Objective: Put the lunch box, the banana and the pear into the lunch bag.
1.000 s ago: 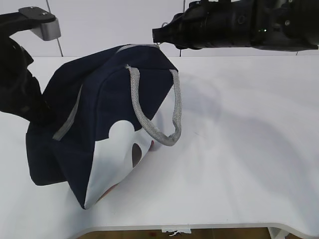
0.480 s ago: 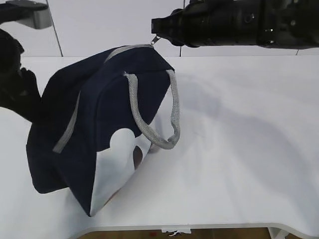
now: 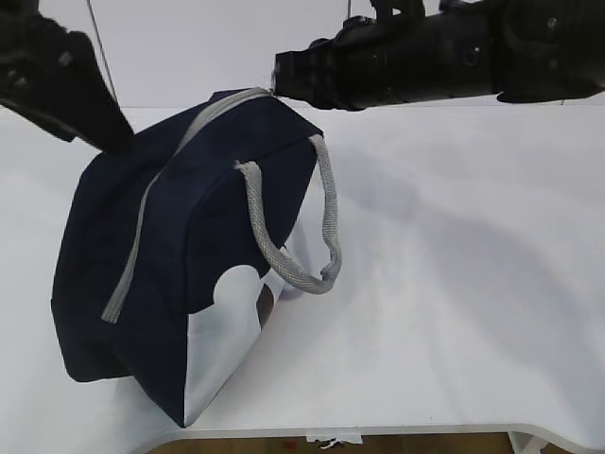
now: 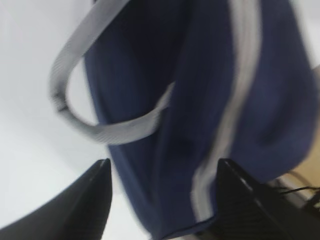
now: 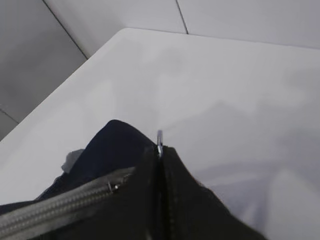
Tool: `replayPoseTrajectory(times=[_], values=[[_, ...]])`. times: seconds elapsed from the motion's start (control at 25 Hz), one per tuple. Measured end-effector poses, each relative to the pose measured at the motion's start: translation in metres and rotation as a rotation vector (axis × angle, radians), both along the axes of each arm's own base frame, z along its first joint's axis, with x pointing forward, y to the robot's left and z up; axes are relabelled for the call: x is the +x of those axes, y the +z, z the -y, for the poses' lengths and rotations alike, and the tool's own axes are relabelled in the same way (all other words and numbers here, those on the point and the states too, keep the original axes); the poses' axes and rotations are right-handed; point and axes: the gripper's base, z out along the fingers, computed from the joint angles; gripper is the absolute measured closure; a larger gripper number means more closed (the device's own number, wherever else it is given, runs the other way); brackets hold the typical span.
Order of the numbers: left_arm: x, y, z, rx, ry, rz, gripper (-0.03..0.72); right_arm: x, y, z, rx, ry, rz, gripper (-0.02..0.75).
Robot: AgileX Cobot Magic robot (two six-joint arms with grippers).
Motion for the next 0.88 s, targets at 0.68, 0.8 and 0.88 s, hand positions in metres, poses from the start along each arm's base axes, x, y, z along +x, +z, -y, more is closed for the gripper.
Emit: replayPoseTrajectory(times=[0.68,0.8,0.88], values=[[0.014,-0.011,0.034,-0.163,-0.003,-0.018,0.196,0.002,-0.010,-0.004,0.016,0.028,-0.046,0.737],[0.021,-0.009,0.038,-0.213,0.030,0.042,0.196,0.002,-0.011,-0.004,0.015,0.030,-0.046,0.737],[0.023,-0.010,0.040,-0.222,0.036,0.039,0.196,0.002,-0.011,-0.004,0.012,0.032,-0.044,0.737]])
